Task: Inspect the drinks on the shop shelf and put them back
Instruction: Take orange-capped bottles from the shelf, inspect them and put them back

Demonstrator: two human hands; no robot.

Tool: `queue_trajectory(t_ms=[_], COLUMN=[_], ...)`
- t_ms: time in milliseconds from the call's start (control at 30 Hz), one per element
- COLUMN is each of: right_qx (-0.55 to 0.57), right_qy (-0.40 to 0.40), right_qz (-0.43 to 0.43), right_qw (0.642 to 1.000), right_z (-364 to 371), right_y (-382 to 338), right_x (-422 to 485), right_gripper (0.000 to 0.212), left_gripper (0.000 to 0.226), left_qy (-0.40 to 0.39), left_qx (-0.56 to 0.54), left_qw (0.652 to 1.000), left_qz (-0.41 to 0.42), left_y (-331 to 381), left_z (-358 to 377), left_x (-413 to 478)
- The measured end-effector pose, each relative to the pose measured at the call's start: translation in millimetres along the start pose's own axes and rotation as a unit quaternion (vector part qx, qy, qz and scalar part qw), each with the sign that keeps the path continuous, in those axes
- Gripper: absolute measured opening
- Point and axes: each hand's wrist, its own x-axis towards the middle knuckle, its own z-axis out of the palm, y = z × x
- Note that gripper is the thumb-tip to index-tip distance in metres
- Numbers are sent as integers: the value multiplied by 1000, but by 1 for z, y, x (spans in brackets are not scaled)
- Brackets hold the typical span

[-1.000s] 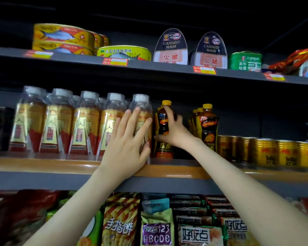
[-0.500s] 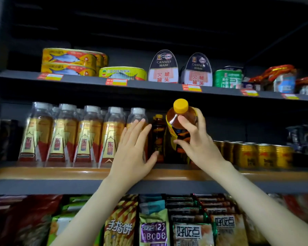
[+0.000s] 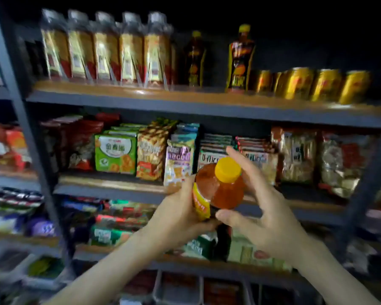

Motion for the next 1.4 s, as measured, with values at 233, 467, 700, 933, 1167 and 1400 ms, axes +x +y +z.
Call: queue_trajectory(t_ms=[233, 467, 700, 933, 1167, 1400], right_qx=[-28, 222, 280, 285, 169, 423], right_qy=[36, 30, 0, -117, -189, 0], right_qz=[79, 192, 232, 290, 317, 511], right_qw=[996, 956, 932, 906, 914, 748], right_z=[34, 53, 86, 119, 118, 114], right_y=[14, 38, 42, 29, 19, 22], right_x=[-62, -77, -76, -83, -82, -78], right_gripper=[30, 24, 47, 64, 86, 43], left_gripper=[91, 91, 48, 25, 31, 37], left_qy=[-53, 5, -149, -116, -137, -120], left_qx=[170, 262, -236, -380, -344, -177], left_qw=[983, 964, 903, 805, 821, 899], left_qz=[-40, -47, -326, -440, -435, -382], left_y=[-12, -30, -25, -28, -41, -45], left_z=[43, 45, 19, 15, 15, -3], left_x=[-73, -84, -88, -84, -90, -83])
